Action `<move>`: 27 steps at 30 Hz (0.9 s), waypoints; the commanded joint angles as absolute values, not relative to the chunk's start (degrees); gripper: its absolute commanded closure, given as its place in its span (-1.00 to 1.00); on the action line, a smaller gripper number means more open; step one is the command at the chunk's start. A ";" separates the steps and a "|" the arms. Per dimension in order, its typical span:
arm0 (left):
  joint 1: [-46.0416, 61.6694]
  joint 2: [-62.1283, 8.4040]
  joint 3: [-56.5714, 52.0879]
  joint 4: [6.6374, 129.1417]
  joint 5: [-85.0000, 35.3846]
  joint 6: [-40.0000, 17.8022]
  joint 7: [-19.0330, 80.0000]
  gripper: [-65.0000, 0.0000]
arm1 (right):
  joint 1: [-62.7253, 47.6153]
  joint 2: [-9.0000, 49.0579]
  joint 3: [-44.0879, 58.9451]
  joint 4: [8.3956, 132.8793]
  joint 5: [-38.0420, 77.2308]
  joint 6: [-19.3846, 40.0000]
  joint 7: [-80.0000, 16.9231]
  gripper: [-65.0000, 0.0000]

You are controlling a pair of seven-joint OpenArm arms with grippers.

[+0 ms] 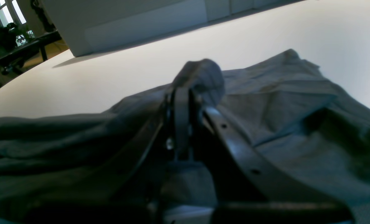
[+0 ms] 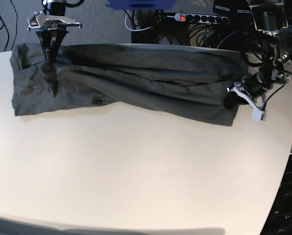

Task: Fold the T-shirt properly
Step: 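Lower the folded edges onto the shirt with both grippers, then open the right gripper and lift it off the folded shirt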

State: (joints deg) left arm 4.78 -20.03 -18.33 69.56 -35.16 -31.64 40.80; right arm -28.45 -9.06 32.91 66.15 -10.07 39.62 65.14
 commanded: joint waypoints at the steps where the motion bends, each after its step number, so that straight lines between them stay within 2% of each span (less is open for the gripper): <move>1: 5.76 -20.97 -18.33 69.67 -28.26 -28.44 47.16 0.89 | -28.88 -8.84 32.92 66.68 -9.27 39.96 66.95 0.98; 10: 6.37 -21.41 -22.55 76.97 -28.26 -28.44 52.44 0.89 | -28.88 -8.84 33.01 66.51 -9.27 39.96 66.86 0.98; 27: 5.41 -21.23 -22.37 76.26 -28.26 -28.44 52.26 0.89 | -28.09 -8.13 33.19 62.46 -9.10 39.96 68.79 0.96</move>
